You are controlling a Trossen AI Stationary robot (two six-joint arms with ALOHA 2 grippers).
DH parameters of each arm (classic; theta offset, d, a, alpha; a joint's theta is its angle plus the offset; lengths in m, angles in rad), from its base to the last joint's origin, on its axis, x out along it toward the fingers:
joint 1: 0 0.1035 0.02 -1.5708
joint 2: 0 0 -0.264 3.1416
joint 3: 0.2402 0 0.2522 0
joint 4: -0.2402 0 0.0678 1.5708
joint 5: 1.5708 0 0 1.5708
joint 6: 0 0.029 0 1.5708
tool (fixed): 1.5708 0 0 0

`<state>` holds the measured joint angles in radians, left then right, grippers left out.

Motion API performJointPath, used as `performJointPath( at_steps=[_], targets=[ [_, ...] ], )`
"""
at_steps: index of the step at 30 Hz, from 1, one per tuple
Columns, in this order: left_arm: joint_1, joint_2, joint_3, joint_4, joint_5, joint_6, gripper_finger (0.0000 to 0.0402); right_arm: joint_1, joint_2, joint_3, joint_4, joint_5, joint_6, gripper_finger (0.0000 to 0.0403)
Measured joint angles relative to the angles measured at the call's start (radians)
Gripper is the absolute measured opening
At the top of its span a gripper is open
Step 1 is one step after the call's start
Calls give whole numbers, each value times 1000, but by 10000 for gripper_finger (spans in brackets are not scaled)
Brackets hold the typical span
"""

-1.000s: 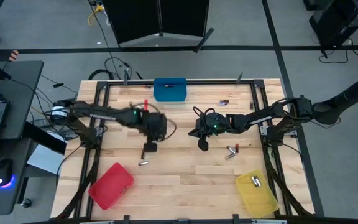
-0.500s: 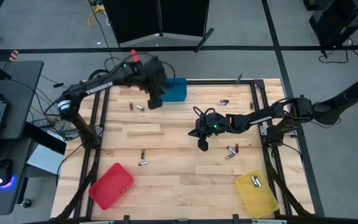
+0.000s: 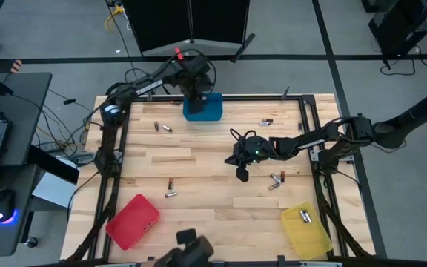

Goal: Sort batteries
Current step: Put the black-brown battery into the blue bin

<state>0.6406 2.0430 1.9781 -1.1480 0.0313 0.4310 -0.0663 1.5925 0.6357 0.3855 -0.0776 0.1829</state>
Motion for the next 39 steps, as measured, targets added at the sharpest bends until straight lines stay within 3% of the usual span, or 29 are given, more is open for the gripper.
performJointPath(
  at_steps=[10, 20, 35, 39],
  targets=[
    [71, 163, 0, 88, 8, 38, 46, 6, 0, 0, 0, 0, -10, 14],
    [92, 269, 1, 163, 96, 86, 46, 5, 0, 0, 1, 6, -21, 13],
    [93, 320, 0, 176, 107, 97, 47, 5, 0, 0, 1, 6, -29, 14],
    [93, 320, 0, 167, 104, 97, 75, 5, 0, 0, 1, 6, -29, 18]
  ],
)
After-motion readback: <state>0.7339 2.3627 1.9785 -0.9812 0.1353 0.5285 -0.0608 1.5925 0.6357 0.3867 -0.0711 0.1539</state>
